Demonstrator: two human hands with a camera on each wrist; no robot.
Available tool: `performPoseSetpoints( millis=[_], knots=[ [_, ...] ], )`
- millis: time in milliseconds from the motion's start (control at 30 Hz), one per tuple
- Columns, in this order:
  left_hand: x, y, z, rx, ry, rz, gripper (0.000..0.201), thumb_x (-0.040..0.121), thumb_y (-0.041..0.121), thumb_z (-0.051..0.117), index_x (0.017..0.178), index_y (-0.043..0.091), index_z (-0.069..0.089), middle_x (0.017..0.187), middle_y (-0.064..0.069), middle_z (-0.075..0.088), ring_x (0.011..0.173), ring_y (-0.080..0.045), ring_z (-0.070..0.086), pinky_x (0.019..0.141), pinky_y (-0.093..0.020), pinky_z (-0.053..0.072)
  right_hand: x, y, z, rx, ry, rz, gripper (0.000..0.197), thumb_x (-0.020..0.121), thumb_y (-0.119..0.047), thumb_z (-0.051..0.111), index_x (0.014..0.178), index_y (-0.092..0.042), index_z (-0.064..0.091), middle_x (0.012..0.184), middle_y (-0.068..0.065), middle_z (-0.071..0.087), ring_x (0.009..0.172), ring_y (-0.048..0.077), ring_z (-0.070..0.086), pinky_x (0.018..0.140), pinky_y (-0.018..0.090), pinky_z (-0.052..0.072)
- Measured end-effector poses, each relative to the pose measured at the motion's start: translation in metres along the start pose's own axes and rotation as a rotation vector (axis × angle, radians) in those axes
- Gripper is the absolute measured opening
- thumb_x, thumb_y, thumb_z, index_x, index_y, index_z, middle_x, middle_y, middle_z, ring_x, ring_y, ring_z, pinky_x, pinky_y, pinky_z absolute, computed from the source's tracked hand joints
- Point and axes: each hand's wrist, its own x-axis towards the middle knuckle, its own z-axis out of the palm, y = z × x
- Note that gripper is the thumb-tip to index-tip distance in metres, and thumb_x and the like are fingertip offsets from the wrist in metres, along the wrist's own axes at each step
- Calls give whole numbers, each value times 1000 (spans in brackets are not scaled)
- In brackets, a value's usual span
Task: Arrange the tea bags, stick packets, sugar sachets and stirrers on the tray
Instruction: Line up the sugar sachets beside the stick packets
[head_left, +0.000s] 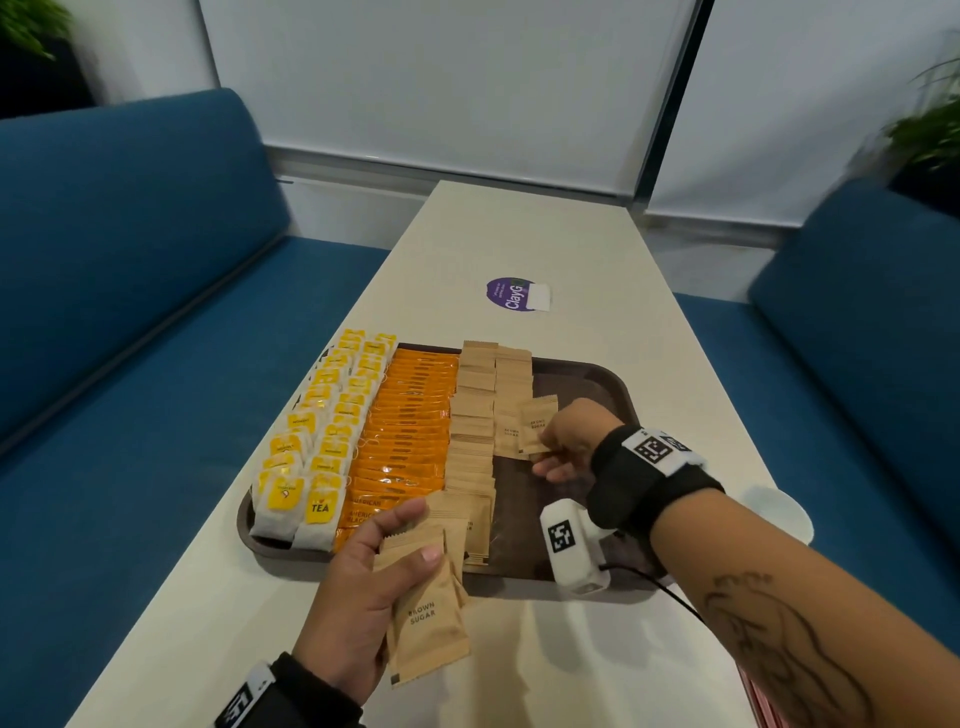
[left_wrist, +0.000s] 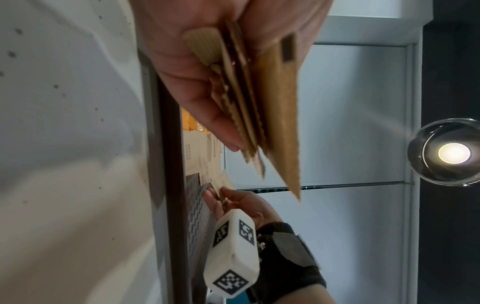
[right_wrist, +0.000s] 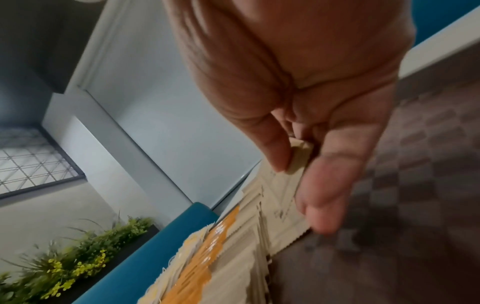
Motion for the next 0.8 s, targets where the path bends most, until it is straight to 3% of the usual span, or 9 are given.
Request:
performPoseSetpoints(
  millis=[67, 133, 200, 300, 433, 500, 600, 700, 800],
  knots=[
    [2, 0, -3, -10, 0, -3, 44, 73, -10, 62, 106, 19, 64, 111, -12, 66, 89, -33, 65, 65, -39, 53, 9, -1, 3, -90, 54, -30, 10, 96, -13, 49, 91, -5, 54, 79, 7, 56, 63, 16, 52, 58, 24, 48],
    [3, 0, -5, -10, 4, 2, 43, 74, -11, 61, 106, 18, 64, 105, -12, 68, 82, -30, 67, 60, -37, 55, 15, 1, 3, -154, 107, -87, 6, 92, -8, 54, 93, -3, 57, 89, 10, 58, 71, 19, 53, 69, 26, 52],
    [4, 0, -6, -13, 5, 7, 42, 75, -11, 60, 106, 17, 64, 99, -9, 70, 76, -27, 69, 54, -34, 57, 16, 3, 2, -118, 52, -79, 13, 90, -8, 60, 101, -1, 60, 85, 10, 60, 65, 16, 51, 62, 23, 49],
    [5, 0, -6, -23, -2, 11, 42, 73, -11, 61, 105, 16, 64, 95, -7, 71, 74, -25, 70, 51, -32, 57, 12, 2, 4, -94, -37, -39, 10, 88, -9, 64, 92, -4, 57, 69, 4, 55, 55, 10, 48, 51, 19, 38],
    [6, -2, -5, -7, -6, -1, 50, 61, -3, 66, 107, 18, 64, 101, -7, 70, 78, -27, 70, 56, -36, 55, 14, -5, 7, -148, -86, -14, 12, 87, -7, 65, 84, -6, 54, 75, 5, 58, 60, 11, 52, 61, 19, 42],
    [7, -2, -4, -6, -8, -5, 49, 63, -5, 66, 106, 19, 64, 103, -8, 69, 81, -29, 69, 58, -37, 54, 15, -8, 7, -180, -98, -7, 12, 87, -6, 65, 82, -5, 54, 77, 6, 59, 60, 12, 53, 65, 20, 43],
    [7, -2, -4, -3, -11, -3, 45, 70, -10, 63, 106, 18, 64, 103, -7, 69, 82, -28, 68, 57, -35, 55, 15, -13, 6, -232, -82, -34, 14, 85, -6, 68, 89, -3, 55, 79, 8, 60, 58, 14, 53, 56, 22, 46],
    [6, -4, -3, 7, -15, 4, 45, 69, -11, 64, 104, 17, 65, 98, -4, 71, 79, -27, 70, 55, -34, 56, 14, -14, 6, -381, -15, -105, 17, 82, -12, 72, 84, -5, 57, 74, 5, 60, 56, 13, 53, 46, 22, 44],
    [4, -5, -2, 13, -28, 3, 44, 72, -13, 63, 103, 16, 66, 90, -1, 74, 78, -26, 71, 55, -33, 57, 15, -12, 7, -430, 8, -151, 19, 81, -15, 73, 79, -7, 55, 73, 4, 60, 58, 12, 54, 44, 21, 42]
  ],
)
